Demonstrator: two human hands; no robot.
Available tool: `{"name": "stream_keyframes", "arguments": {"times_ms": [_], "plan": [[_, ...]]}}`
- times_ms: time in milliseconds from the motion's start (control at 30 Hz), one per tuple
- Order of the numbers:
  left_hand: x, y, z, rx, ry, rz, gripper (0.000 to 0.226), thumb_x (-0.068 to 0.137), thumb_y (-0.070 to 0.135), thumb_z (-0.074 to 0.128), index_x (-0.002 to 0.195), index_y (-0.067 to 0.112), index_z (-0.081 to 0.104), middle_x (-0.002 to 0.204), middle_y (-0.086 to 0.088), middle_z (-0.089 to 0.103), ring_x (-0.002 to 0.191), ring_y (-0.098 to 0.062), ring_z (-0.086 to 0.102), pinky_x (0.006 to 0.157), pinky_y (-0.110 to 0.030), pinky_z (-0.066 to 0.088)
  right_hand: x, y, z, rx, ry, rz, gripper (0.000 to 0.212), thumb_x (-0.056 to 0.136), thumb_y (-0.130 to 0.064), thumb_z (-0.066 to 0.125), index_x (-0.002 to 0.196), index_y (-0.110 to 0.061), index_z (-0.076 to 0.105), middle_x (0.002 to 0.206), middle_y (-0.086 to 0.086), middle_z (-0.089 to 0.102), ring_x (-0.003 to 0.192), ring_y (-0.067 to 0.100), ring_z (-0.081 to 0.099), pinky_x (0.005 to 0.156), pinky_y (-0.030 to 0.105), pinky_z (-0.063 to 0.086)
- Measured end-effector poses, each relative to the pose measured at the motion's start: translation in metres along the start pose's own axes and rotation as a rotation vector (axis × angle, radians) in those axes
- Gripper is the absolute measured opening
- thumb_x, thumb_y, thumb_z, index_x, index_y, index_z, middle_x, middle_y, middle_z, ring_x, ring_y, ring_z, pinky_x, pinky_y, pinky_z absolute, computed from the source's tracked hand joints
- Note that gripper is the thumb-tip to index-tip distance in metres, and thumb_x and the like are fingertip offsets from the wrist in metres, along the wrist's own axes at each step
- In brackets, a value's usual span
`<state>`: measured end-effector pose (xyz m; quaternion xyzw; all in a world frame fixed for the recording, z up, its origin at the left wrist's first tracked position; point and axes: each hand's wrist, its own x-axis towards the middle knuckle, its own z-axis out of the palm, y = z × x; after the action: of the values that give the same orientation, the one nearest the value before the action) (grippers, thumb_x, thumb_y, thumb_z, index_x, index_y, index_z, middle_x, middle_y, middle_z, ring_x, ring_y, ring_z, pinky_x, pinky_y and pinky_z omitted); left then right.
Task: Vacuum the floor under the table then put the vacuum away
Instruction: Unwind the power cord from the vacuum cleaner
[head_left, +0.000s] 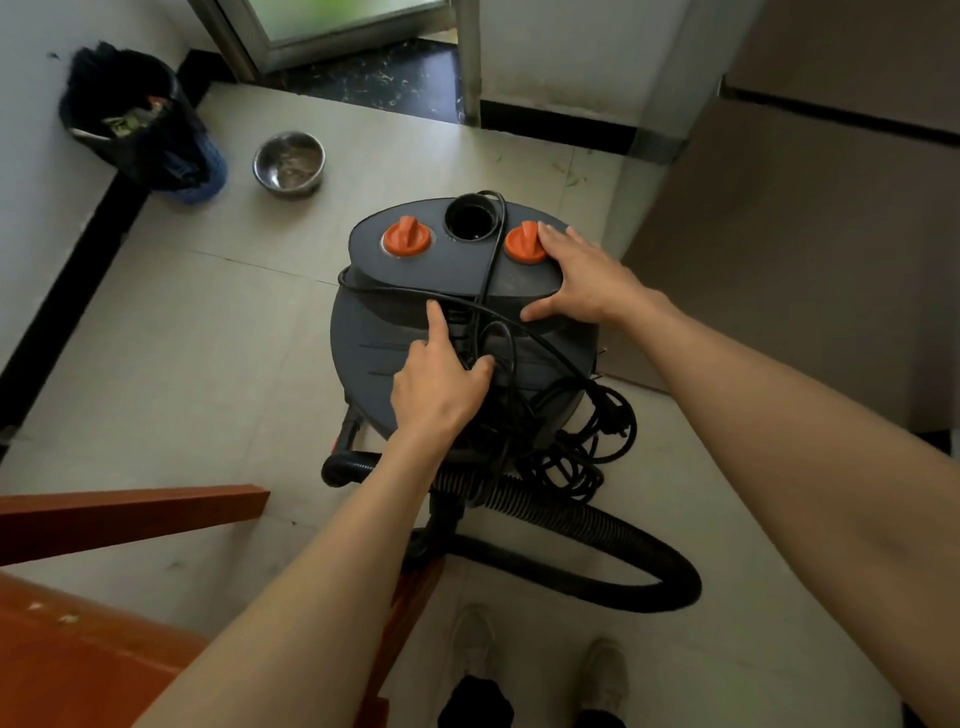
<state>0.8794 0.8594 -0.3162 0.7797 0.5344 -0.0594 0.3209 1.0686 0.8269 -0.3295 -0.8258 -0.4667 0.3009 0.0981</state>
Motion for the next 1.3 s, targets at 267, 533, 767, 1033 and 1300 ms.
{"name": "stream_keyframes", "arguments": {"times_ms": [267,533,767,1033,1300], "plan": [[-0.006,0.033,0.024,-0.171,-0.003,-0.022,0.077,0.095,0.048,0.041,0.15,0.023,-0.007,0.138,-0.016,0.047,0.125,-0.034,0.045,0.1,-0.043,0.035,-0.023,-0.009,-0.01,0.49,0.238,0.113,0.052,0.097,-0.027,0.051,0.145,-0.016,0.037,0.153,0.003,0.034,0.142,0.018,0.026,0.113,0.029,0.02],[-0.028,0.032,0.033,-0.516,0.092,-0.131,0.047,0.1,0.039,0.033,0.146,0.035,0.026,0.091,0.002,0.064,0.102,-0.023,0.06,0.096,-0.04,0.042,-0.079,-0.018,0.02,0.66,0.07,0.146,0.049,0.093,-0.04,0.054,0.132,-0.011,0.056,0.131,0.002,0.059,0.125,0.017,0.051,0.106,0.031,0.039],[-0.057,0.036,0.057,-0.858,-0.006,-0.208,0.047,0.096,0.047,0.037,0.141,0.037,0.037,0.11,0.014,0.063,0.105,-0.011,0.058,0.1,-0.043,0.045,-0.103,0.003,0.033,0.487,0.015,0.147,0.043,0.094,-0.031,0.056,0.132,-0.013,0.055,0.13,0.004,0.059,0.122,0.018,0.051,0.103,0.029,0.039],[-0.105,0.058,0.088,-1.114,-0.177,-0.263,0.047,0.102,0.03,0.034,0.147,0.03,0.022,0.125,-0.003,0.059,0.107,-0.015,0.06,0.079,-0.019,0.051,-0.136,0.053,0.015,0.617,-0.135,0.252,0.022,0.094,-0.031,0.056,0.105,-0.019,0.071,0.1,-0.001,0.07,0.099,0.015,0.063,0.093,0.036,0.049],[-0.123,0.056,0.069,-0.108,0.269,0.352,0.028,0.093,0.033,0.05,0.078,0.017,0.068,0.068,0.002,0.065,0.064,-0.016,0.061,0.056,-0.03,0.047,-0.187,0.09,0.023,0.335,-0.147,0.248,0.04,0.078,-0.037,0.074,0.111,-0.023,0.056,0.108,0.001,0.062,0.103,0.02,0.056,0.091,0.037,0.046]]}}
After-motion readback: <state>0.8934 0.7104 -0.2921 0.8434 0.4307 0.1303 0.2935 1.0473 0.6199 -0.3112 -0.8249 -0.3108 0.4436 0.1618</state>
